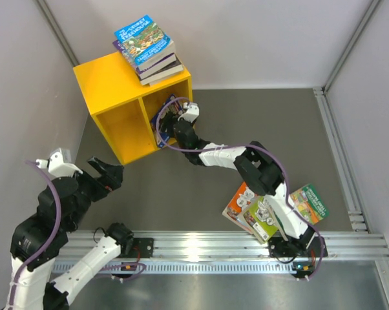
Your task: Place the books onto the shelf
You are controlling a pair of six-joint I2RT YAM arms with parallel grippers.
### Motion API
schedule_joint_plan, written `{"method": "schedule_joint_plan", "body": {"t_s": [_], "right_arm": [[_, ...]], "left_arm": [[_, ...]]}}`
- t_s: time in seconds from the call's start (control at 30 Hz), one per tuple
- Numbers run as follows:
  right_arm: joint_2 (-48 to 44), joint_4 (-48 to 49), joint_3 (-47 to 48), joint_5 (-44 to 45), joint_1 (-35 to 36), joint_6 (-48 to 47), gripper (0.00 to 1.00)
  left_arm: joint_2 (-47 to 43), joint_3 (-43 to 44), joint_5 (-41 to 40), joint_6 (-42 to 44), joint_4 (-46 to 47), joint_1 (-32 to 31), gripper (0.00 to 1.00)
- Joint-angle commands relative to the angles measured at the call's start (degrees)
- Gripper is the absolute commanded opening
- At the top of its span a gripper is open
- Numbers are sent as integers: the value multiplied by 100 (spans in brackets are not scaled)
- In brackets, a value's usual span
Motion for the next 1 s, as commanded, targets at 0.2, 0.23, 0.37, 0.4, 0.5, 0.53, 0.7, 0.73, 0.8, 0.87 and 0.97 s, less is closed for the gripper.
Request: {"method": "schedule_joint_plan", "body": {"t_s": [0.2,0.23,0.37,0.4,0.5,0.53,0.7,0.73,0.8,0.87,0.97], "right_arm": [[-471,-1045,52,-442,-14,3,90],[-515,-1124,17,-477,-48,12,91],[-901,-1423,-326,-565,-75,29,95],[-989,-1433,-527,-565,-75,21,95],[-1411,-1407,-992,-600,-84,-14,95],[-1516,-1389,-1081,-627,-75,-84,95],[-2316,-1626,-1616,-741,-75,-480,96],[-2465,-1678,-1714,-750,-67,-533,96],[-2957,-1731,-2073,-750,-66,-542,96],[-3491,-1923,-2303,-724,-75,-542,95],[-4273,-2398,-2786,-496,-75,-560,95]], "left_arm": [[43,-92,-137,35,464,18,99],[16,-92,-146,26,465,18,99],[-107,-145,-234,-27,482,18,99],[-159,-171,-251,-18,491,18,99],[-265,-250,-331,-62,508,18,99],[-283,-268,-331,-71,508,18,99],[-291,-373,-322,-141,526,18,99],[-283,-400,-287,-141,604,18,99],[-196,-496,-156,-45,710,18,99],[-3,-584,247,130,911,18,99],[665,-873,1293,377,1428,18,99]]}}
